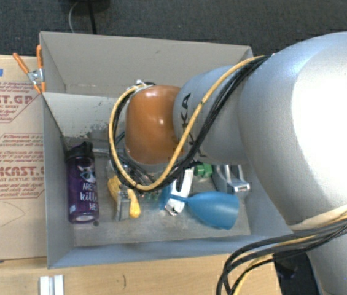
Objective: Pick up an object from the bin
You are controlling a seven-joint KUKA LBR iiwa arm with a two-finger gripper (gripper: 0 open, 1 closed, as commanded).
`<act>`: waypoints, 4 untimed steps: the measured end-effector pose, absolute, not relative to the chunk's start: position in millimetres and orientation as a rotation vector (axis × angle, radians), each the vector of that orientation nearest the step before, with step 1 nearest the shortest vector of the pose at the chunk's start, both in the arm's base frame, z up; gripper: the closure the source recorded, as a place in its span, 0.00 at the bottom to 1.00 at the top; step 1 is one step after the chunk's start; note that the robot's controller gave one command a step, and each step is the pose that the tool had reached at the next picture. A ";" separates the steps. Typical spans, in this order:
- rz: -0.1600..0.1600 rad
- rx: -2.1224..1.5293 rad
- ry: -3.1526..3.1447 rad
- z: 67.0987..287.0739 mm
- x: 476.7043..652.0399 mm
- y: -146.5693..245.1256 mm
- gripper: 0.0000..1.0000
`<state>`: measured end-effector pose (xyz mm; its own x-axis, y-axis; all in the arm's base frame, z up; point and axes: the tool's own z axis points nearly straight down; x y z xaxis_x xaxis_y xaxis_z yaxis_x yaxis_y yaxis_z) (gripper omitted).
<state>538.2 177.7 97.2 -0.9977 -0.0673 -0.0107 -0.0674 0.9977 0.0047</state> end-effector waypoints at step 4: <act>0.010 -0.493 3.091 72.9 567.7 71.8 0.00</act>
Offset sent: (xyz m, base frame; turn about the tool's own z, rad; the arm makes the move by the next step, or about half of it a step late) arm 0.0181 -0.0679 -0.0263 -0.0845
